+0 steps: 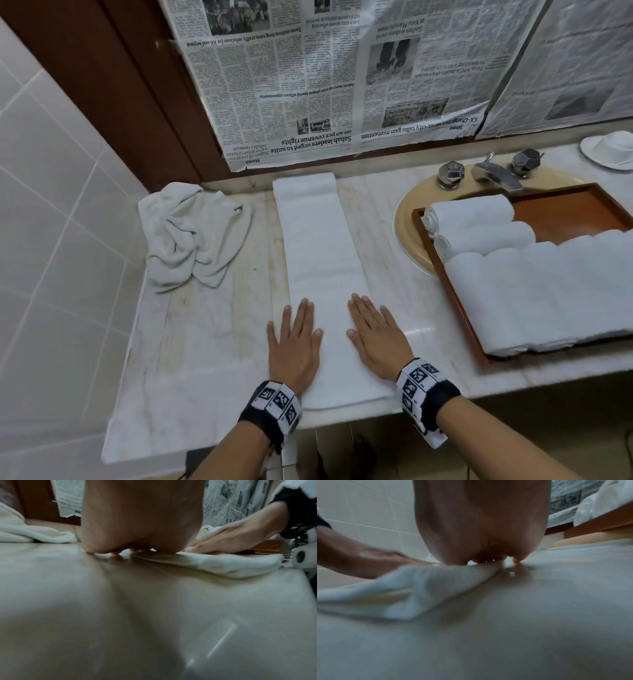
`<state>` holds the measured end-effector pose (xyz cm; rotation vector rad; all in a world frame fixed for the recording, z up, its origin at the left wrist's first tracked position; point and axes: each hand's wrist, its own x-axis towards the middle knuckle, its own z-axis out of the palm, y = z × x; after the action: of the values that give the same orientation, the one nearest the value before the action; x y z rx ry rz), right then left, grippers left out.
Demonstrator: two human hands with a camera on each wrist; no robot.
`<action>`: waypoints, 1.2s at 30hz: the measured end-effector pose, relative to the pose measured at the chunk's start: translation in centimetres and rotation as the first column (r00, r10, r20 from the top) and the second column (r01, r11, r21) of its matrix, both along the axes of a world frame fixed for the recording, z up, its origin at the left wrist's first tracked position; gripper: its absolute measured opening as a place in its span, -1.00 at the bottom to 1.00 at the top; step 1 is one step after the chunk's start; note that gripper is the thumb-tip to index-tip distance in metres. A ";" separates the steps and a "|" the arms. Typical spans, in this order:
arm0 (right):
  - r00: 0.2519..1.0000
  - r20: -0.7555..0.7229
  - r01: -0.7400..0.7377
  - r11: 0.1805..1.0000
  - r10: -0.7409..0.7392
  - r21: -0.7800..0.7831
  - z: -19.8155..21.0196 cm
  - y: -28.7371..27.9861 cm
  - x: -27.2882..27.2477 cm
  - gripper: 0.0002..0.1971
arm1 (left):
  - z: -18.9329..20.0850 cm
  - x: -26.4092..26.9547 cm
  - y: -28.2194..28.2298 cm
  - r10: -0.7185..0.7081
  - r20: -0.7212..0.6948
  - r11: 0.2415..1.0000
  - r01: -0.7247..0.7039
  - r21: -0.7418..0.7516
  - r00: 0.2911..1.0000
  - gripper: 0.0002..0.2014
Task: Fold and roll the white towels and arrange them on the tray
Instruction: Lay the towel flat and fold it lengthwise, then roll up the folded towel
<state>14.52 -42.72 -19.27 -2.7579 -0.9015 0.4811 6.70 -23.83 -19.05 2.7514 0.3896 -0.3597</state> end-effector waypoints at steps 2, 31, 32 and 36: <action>0.999 0.008 0.045 0.999 -0.045 -0.015 -0.2 -0.8 0.1 -0.04 | -0.2 -0.3 1.0 0.015 -0.003 0.999 -0.015 0.029 1.000 -0.42; 0.995 -0.013 -0.092 0.987 0.095 0.134 3.5 -7.2 -9.4 -0.55 | -0.2 -11.4 -2.1 -0.220 0.385 0.956 0.277 -0.099 0.896 -0.52; 0.993 -0.009 -0.113 0.986 0.115 0.124 3.6 -7.2 -9.3 -0.59 | 0.1 -11.3 -2.0 -0.227 0.376 0.955 0.280 -0.093 0.898 -0.55; 0.984 -0.034 -0.168 0.980 0.173 0.109 3.6 -7.0 -8.5 -0.68 | 1.2 -10.5 -2.1 -0.231 0.311 0.958 0.270 -0.091 0.922 -0.63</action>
<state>6.04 -49.75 -15.68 -2.5782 -1.1253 0.5038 -3.85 -25.97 -17.81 2.6693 -0.0651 -0.0248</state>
